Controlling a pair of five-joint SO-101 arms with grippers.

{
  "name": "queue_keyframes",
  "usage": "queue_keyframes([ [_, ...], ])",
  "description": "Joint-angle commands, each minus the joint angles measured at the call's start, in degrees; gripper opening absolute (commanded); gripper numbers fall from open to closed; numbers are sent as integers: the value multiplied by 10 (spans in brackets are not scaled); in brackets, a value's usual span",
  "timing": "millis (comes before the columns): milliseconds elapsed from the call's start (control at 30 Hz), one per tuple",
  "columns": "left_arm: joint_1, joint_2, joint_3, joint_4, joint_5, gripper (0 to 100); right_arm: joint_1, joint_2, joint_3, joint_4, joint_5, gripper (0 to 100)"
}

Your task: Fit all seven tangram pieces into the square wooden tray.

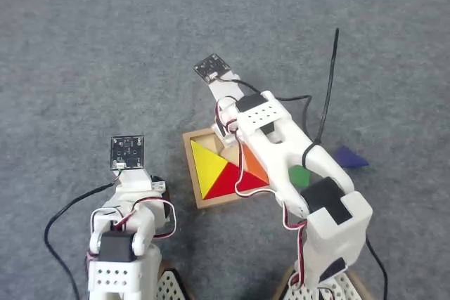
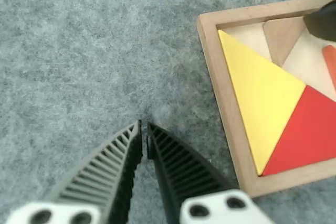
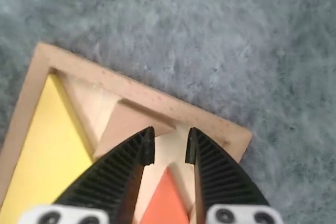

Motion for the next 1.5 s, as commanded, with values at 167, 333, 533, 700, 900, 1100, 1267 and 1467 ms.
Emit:
queue_keyframes([
  [167,-4,-11,-7,1,-5,14,-9,-7,-51,-21,-37,115],
  [333,-4,-11,-7,1,-5,14,-11,3,-53,-22,-37,115],
  [533,-4,-11,-7,1,-5,14,-10,12,-53,-22,-36,115],
  [700,-4,-11,-7,1,-5,14,-23,-3,-50,-21,-41,115],
  [900,-4,-11,-7,1,-5,14,-62,-39,-18,-36,-42,115],
  [1100,-4,-11,-7,1,-5,14,-80,-37,10,-54,-38,115],
  [1267,-4,-11,-7,1,-5,14,-79,-11,10,-54,-36,115],
  [1467,-4,-11,-7,1,-5,14,-49,-6,11,-48,-36,115],
])
